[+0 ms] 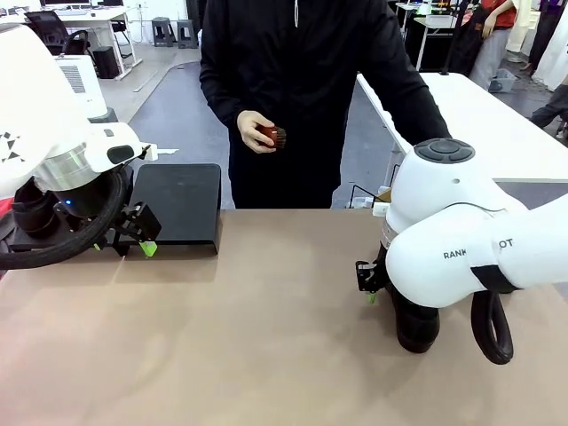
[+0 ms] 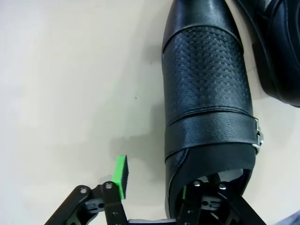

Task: Organize the shoes by placing them on the stand.
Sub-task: Pick up one Shoe and place it in the middle of the table.

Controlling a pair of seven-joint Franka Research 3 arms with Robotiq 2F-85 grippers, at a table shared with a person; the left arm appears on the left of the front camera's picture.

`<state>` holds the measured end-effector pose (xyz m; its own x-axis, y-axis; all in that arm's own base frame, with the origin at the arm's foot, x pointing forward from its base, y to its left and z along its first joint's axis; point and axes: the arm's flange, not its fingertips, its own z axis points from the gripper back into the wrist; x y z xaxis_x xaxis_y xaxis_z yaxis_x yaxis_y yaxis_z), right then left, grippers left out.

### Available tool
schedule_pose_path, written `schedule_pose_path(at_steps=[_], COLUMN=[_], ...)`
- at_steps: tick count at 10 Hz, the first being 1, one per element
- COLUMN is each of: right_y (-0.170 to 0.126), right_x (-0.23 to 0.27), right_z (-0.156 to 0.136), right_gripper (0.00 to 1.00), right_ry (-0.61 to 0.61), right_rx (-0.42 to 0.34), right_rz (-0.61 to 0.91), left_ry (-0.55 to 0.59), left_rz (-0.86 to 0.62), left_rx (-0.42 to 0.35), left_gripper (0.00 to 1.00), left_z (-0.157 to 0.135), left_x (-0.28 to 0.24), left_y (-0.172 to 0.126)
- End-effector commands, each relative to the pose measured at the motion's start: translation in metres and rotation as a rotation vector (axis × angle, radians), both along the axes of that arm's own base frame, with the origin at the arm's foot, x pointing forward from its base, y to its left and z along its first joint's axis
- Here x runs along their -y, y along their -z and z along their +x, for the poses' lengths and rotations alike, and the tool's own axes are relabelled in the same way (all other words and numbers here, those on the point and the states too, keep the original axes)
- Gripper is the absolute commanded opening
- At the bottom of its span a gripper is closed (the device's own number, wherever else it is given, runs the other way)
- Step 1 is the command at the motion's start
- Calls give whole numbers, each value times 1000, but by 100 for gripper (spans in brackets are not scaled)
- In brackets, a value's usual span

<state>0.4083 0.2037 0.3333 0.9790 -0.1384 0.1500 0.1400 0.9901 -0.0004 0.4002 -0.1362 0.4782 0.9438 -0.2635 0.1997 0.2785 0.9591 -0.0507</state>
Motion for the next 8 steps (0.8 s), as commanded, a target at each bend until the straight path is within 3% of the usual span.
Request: schedule_pose_path(at_steps=[1, 6, 8], right_y=[-2, -9, -35], right_x=[-4, -4, -35], right_z=[0, -6, -27], right_gripper=[0, 0, 0], right_ry=[37, 38, 65], right_rx=[7, -3, -12], right_rz=[-38, -66, -83], left_ry=[-14, -14, -14], left_rz=[-19, -19, -19], left_rx=[7, 7, 7], left_gripper=[100, 100, 100], left_z=[-2, -2, -2], left_x=[0, 0, 0], left_y=[1, 1, 1])
